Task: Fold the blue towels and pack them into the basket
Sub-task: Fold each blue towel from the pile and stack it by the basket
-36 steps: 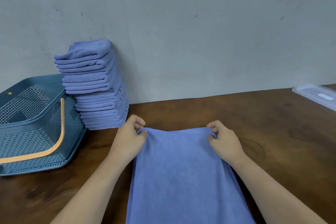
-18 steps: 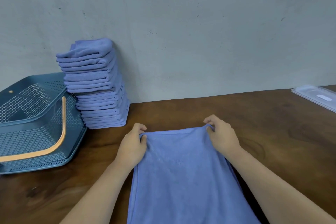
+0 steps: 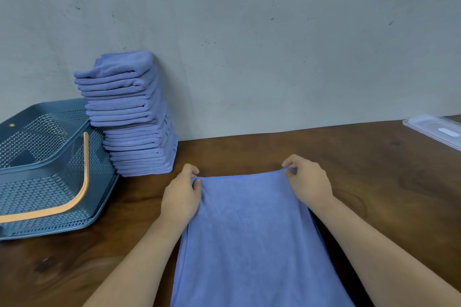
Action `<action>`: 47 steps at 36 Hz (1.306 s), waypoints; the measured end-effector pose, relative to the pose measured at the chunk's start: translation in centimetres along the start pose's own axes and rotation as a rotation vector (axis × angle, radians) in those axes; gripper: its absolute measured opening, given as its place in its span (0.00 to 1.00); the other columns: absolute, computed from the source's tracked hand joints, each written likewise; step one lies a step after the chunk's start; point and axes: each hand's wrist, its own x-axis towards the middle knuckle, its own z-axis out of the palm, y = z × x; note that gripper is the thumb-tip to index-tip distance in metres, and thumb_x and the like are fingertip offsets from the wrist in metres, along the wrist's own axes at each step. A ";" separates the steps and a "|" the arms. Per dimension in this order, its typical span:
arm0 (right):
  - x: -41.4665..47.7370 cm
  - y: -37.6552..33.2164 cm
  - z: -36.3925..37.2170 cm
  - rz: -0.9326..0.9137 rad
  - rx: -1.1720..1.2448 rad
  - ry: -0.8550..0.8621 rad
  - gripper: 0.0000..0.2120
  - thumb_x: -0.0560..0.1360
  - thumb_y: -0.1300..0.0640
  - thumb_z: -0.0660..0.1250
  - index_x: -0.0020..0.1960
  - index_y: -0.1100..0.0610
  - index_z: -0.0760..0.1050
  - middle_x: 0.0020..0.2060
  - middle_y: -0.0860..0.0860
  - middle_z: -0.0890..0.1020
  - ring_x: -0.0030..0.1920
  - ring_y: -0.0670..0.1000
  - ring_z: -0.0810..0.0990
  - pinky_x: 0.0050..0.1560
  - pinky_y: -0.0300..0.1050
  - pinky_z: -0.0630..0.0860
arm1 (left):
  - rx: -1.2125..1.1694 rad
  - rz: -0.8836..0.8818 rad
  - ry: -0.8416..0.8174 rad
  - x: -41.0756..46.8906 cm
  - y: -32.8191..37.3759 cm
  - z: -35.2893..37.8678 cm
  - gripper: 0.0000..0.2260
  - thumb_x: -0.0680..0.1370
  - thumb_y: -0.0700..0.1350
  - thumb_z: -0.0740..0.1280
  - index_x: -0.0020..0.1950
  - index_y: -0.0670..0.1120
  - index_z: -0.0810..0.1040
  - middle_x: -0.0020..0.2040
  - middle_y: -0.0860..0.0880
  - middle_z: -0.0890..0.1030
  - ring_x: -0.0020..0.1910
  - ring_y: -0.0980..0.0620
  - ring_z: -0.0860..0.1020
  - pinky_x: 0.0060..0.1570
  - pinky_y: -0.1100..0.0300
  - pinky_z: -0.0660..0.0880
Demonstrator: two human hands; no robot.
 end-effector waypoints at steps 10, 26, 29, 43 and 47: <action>0.1 1.0 1.4 0.042 -0.101 0.089 0.06 0.81 0.52 0.63 0.52 0.40 0.74 0.46 0.41 0.79 0.40 0.49 0.80 0.41 0.48 0.79 | 0.021 -0.066 0.007 1.4 0.1 -0.5 0.06 0.84 0.45 0.66 0.58 0.55 0.73 0.46 0.58 0.81 0.43 0.57 0.80 0.38 0.62 0.72; -1.0 1.1 -2.2 0.091 0.290 -0.157 0.16 0.81 0.50 0.67 0.68 0.42 0.74 0.61 0.42 0.77 0.60 0.47 0.79 0.60 0.49 0.76 | -0.404 -0.216 -0.169 0.0 0.2 -3.9 0.23 0.80 0.44 0.74 0.70 0.57 0.69 0.60 0.58 0.78 0.52 0.51 0.83 0.44 0.55 0.82; -1.6 1.6 -2.1 0.025 0.296 -0.171 0.20 0.78 0.60 0.70 0.66 0.42 0.76 0.63 0.43 0.76 0.54 0.48 0.81 0.58 0.48 0.79 | -0.357 -0.160 -0.231 -0.5 -0.2 -4.1 0.29 0.77 0.42 0.77 0.71 0.59 0.69 0.63 0.59 0.76 0.50 0.51 0.84 0.46 0.59 0.80; -9.9 -1.1 -0.6 -0.359 -0.083 -0.023 0.20 0.82 0.47 0.64 0.73 0.48 0.72 0.73 0.48 0.72 0.70 0.54 0.74 0.67 0.54 0.75 | -0.055 0.277 -0.084 -8.1 2.5 -4.2 0.17 0.84 0.49 0.66 0.73 0.53 0.72 0.69 0.57 0.74 0.68 0.56 0.74 0.69 0.53 0.72; -11.9 -0.5 -0.6 -0.367 -0.282 -0.274 0.33 0.82 0.28 0.47 0.84 0.39 0.52 0.85 0.42 0.49 0.85 0.47 0.45 0.83 0.55 0.51 | 0.299 0.358 -0.479 -12.0 2.2 -3.6 0.26 0.85 0.67 0.50 0.84 0.67 0.53 0.83 0.69 0.48 0.83 0.65 0.42 0.84 0.51 0.44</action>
